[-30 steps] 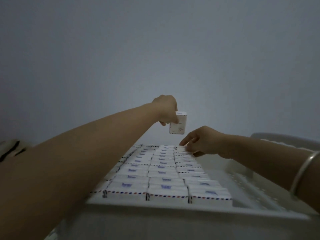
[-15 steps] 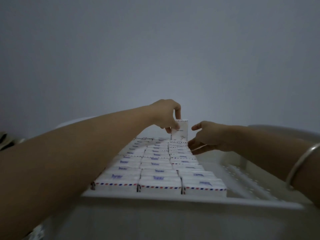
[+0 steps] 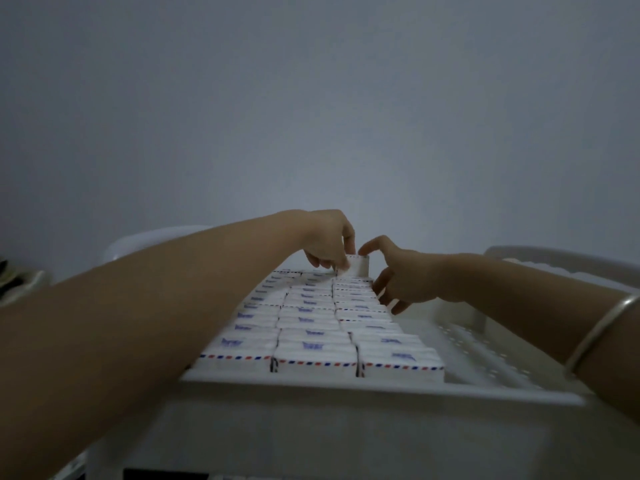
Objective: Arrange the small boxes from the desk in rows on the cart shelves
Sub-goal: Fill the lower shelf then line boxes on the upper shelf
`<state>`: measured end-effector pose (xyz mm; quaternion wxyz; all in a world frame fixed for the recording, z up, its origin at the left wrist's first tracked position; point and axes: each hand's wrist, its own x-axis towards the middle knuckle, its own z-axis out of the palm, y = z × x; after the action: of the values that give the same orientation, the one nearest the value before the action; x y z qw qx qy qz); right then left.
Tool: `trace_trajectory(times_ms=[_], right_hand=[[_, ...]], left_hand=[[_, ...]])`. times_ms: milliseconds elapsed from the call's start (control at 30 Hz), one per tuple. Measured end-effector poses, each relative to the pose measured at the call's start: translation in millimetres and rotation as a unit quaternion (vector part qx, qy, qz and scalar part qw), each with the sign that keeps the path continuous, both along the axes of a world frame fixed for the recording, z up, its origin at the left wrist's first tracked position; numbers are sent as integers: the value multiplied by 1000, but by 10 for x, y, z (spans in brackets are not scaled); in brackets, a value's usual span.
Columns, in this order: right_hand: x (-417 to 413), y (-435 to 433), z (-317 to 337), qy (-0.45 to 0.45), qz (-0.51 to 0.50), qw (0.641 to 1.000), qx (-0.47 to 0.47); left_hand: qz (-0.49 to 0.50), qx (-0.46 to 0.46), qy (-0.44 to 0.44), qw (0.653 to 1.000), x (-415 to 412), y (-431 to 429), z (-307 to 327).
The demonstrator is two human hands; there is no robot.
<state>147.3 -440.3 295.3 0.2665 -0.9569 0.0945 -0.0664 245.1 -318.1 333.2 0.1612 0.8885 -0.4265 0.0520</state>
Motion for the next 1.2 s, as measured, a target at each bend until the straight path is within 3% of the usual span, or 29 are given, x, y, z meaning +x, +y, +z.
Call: trace_trajectory(times_ms=[100, 200, 267, 367, 467, 567, 667, 800, 1000, 1200], right_hand=[[-7, -13, -10, 43, -3, 999, -13], [-66, -1, 34, 83, -13, 995, -44], [-140, 58, 91, 69, -14, 991, -116], [-302, 269, 300, -93, -32, 984, -151], [-533, 659, 476, -259, -32, 947, -185], [-796, 1240, 323, -344, 60, 932, -98], [-1028, 1924, -35, -390, 153, 908, -17], [-1010, 2704, -622, -354, 263, 897, 29], [-472, 3516, -1532, -186, 330, 925, 13], [214, 3952, -2401, -86, 308, 947, -42]], left_hand=[[22, 18, 12, 1000, -30, 53, -6], [41, -33, -45, 998, -166, 140, 61], [40, -70, -69, 994, -338, 213, 102], [39, -97, -109, 988, -653, 426, 132], [34, -164, -170, 971, -1001, 921, 33], [-11, -241, -189, 952, -1339, 1660, -290], [-24, -329, -148, 932, -1524, 2432, -786], [98, -380, -86, 916, -1424, 3377, -1575], [313, -341, -7, 887, -1111, 4749, -2797], [388, -215, -33, 896, -973, 5411, -3503]])
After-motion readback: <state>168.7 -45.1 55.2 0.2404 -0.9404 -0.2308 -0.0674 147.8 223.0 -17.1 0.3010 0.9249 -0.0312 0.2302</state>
